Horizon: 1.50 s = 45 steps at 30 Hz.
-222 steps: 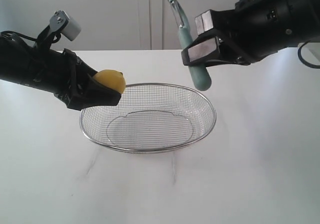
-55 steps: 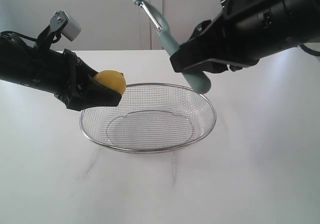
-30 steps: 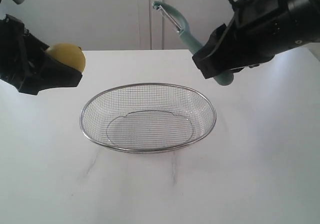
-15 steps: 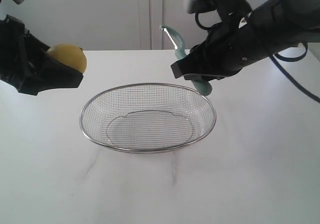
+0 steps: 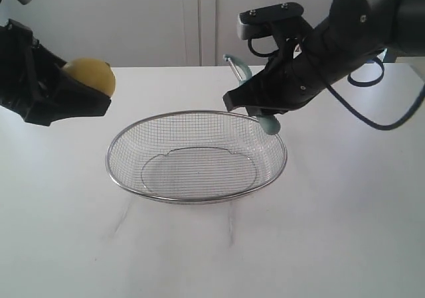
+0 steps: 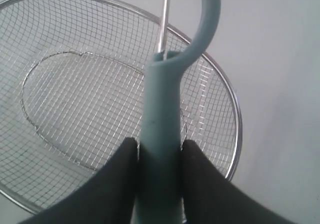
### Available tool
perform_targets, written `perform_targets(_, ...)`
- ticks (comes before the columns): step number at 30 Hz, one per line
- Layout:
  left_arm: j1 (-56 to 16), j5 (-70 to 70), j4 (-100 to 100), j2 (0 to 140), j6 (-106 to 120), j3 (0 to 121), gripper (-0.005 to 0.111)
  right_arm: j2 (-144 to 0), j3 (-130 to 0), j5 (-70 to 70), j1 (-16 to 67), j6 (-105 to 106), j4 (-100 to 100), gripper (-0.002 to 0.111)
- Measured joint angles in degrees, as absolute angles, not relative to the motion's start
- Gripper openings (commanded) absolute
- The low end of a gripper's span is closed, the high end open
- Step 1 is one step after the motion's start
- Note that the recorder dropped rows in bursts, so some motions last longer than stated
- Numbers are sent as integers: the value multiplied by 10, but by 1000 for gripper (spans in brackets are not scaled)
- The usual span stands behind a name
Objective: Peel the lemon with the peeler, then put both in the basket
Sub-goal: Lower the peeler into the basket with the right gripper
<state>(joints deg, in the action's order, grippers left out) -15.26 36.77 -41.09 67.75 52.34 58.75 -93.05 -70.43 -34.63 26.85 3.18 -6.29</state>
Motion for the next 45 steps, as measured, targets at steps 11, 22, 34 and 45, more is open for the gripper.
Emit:
perform_targets(11, -153, 366, -416, 678, 523, 588, 0, -1008, -766, -313, 268, 26, -57, 0)
perform_targets(22, -153, 350, -371, 677, 525, 588, 0, -1056, -767, -281, 268, 26, -77, 0)
perform_targets(34, -153, 348, -369, 677, 525, 588, 0, -1103, -769, -352, 268, 26, -78, 0)
perform_targets(45, -153, 347, -369, 677, 525, 588, 0, -1107, -768, -364, 268, 42, -78, 0)
